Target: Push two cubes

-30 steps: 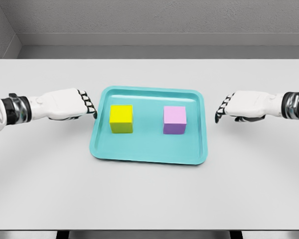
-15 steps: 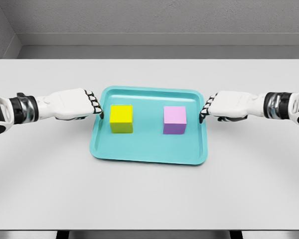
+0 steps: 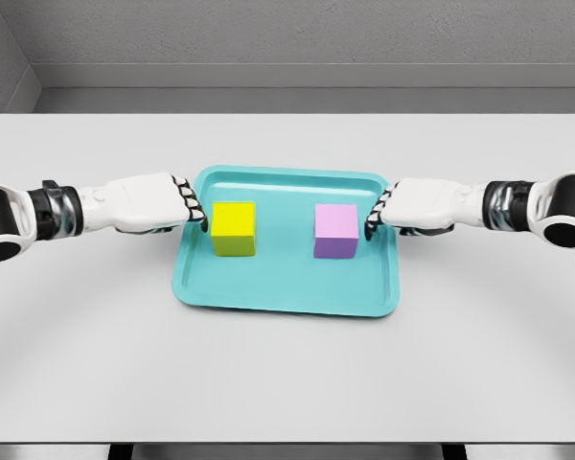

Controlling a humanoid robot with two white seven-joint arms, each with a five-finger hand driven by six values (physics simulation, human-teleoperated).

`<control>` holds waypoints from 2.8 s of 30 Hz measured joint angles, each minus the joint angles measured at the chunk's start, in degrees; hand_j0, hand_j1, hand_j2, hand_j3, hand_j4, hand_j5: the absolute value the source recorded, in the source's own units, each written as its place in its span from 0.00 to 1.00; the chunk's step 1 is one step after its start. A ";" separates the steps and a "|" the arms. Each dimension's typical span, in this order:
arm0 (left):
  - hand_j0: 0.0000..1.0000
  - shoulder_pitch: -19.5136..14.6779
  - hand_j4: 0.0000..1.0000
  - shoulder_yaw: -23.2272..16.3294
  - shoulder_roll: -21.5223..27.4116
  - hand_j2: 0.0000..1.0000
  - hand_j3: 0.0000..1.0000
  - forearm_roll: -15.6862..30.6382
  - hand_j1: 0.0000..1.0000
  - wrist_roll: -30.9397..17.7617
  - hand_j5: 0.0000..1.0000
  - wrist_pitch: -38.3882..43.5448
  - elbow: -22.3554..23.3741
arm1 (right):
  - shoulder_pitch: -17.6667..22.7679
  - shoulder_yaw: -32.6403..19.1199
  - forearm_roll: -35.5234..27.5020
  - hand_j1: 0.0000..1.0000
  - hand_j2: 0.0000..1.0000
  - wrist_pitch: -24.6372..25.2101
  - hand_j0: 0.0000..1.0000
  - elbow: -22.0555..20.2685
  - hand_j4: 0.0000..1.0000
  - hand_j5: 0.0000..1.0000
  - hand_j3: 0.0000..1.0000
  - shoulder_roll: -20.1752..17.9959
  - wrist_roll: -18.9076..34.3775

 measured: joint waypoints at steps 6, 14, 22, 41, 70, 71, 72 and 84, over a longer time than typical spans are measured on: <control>0.66 -0.09 0.66 0.01 -0.50 0.66 0.66 0.02 0.66 -0.08 0.66 0.01 -0.10 | -0.09 0.48 0.30 0.64 0.64 0.13 0.64 0.13 0.64 0.64 0.64 1.02 0.01; 0.66 -0.09 0.66 0.03 -1.42 0.66 0.66 -0.06 0.66 -0.44 0.66 -0.01 -0.20 | -0.61 1.43 1.82 0.64 0.64 0.00 0.64 0.47 0.64 0.64 0.64 2.92 0.04; 0.66 -0.18 0.66 0.08 -2.76 0.66 0.66 0.10 0.66 -1.06 0.66 -0.01 -0.93 | -1.76 1.43 2.04 0.64 0.64 0.01 0.64 2.31 0.64 0.64 0.64 3.56 0.00; 0.66 -0.79 0.66 0.12 -4.58 0.66 0.66 0.29 0.66 -1.60 0.66 -0.01 -0.84 | -5.10 1.43 3.95 0.64 0.64 0.08 0.64 7.87 0.64 0.64 0.64 9.23 0.00; 0.69 -1.49 0.69 2.04 -3.74 0.69 0.69 1.65 0.69 -1.59 0.69 -0.01 3.72 | -5.98 1.53 5.65 0.64 0.64 0.02 0.64 11.30 0.64 0.64 0.64 13.22 0.00; 0.69 -1.49 0.69 2.16 -3.47 0.69 0.69 1.79 0.69 -1.59 0.69 -0.01 3.73 | -5.98 1.53 5.67 0.64 0.64 0.02 0.64 11.45 0.64 0.64 0.64 13.27 0.00; 0.69 -1.41 0.69 2.24 -3.25 0.69 0.69 1.88 0.69 -1.59 0.69 -0.01 3.72 | -6.06 1.53 5.70 0.64 0.64 0.02 0.64 11.74 0.64 0.64 0.64 13.29 0.00; 0.85 -1.23 0.85 5.01 2.32 0.85 0.85 6.52 0.85 -1.52 0.85 -0.01 3.49 | -6.86 0.90 4.65 0.64 0.64 -0.02 0.64 6.64 0.64 0.64 0.64 7.58 0.00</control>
